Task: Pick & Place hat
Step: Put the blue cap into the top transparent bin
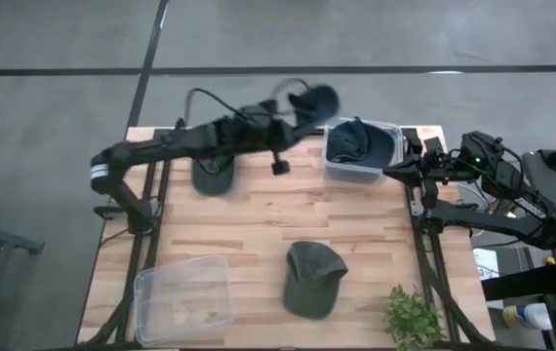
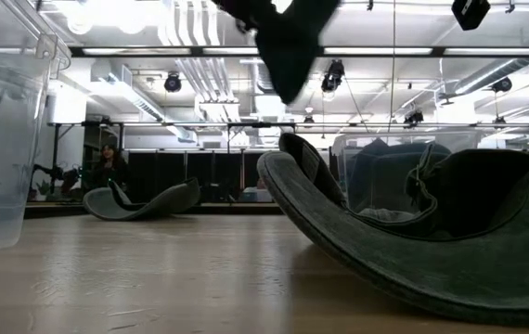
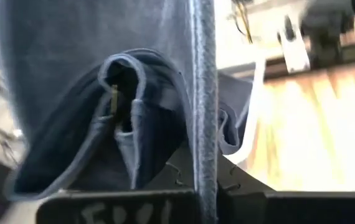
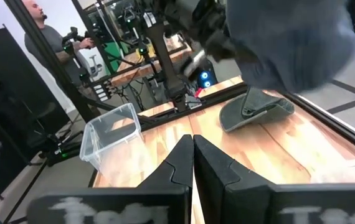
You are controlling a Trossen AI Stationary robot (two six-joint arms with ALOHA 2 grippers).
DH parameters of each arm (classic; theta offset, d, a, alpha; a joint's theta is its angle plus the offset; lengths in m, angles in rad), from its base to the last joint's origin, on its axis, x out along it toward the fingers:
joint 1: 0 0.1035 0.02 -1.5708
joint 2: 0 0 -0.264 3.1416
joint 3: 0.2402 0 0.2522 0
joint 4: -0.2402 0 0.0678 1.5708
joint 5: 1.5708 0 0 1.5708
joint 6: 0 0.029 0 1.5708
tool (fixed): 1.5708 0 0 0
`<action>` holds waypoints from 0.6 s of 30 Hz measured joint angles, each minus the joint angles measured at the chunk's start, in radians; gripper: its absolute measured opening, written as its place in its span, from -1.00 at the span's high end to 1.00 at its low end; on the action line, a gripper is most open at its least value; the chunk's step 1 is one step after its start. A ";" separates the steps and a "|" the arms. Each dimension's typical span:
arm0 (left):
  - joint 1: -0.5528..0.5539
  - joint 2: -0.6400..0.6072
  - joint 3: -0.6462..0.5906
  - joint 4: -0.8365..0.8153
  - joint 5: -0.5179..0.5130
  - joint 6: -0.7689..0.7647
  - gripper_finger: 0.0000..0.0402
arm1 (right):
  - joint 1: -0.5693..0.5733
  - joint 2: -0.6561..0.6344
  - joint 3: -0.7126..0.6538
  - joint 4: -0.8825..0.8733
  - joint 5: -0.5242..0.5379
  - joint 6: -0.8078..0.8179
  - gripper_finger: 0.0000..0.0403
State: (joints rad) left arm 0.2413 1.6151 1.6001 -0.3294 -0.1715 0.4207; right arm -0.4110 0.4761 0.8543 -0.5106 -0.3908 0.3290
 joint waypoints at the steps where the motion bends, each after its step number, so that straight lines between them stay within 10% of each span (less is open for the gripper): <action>1: -0.013 0.033 0.025 0.000 -0.014 0.053 1.00 | 0.000 0.005 0.000 -0.001 0.000 0.000 0.96; 18: -0.036 0.587 0.756 -0.237 -0.193 0.285 1.00 | 0.000 -0.144 0.000 0.000 -0.045 -0.161 0.96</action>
State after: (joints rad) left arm 0.2057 2.2019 2.3561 -0.5665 -0.3646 0.7061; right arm -0.4107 0.3326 0.8543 -0.5106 -0.4358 0.1678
